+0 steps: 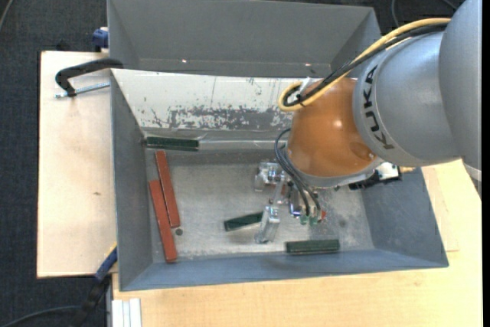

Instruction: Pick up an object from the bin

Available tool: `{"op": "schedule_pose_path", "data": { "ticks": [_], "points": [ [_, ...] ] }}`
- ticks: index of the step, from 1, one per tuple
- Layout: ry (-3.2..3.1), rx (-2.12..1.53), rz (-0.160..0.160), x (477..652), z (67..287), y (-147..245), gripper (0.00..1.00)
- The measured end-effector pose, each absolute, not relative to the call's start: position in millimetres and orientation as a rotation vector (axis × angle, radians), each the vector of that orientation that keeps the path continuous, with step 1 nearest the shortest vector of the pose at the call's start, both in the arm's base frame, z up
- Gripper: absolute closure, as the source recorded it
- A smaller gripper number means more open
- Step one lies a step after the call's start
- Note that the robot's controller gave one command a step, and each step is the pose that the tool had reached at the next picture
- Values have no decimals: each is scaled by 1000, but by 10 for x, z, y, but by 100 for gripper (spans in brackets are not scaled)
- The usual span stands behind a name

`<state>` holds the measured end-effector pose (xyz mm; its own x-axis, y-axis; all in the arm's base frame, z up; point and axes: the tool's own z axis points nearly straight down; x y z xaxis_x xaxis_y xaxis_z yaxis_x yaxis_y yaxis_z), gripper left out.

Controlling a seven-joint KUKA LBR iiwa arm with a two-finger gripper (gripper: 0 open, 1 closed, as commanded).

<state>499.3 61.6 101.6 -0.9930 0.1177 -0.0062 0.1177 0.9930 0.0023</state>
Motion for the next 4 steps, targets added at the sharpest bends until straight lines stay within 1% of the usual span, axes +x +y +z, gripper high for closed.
{"op": "schedule_pose_path", "data": {
  "ticks": [1, 2, 3, 4],
  "points": [
    [3125, 324, 2, 4938, 1006, 478, 0],
    [3117, 417, 0, 4901, 690, 303, 0],
    [3098, 504, 5, 4923, 704, 665, 0],
    [3097, 508, 3, 4924, 703, 647, 100]
  ]
}}
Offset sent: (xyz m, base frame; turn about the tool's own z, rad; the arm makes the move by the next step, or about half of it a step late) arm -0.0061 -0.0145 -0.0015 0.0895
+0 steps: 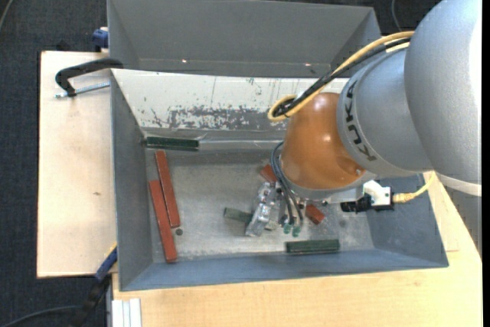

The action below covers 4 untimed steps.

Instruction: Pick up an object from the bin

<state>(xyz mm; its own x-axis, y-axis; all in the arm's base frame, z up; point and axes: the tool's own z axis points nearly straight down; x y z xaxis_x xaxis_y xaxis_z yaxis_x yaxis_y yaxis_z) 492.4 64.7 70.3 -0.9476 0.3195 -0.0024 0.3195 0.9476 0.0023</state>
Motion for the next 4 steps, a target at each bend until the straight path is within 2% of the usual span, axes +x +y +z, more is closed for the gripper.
{"op": "schedule_pose_path", "data": {
  "ticks": [2, 4],
  "points": [
    [3093, 503, 5, 4963, 1450, 658, 100],
    [3097, 501, 4, 4985, 1543, 668, 100]
  ]
}}
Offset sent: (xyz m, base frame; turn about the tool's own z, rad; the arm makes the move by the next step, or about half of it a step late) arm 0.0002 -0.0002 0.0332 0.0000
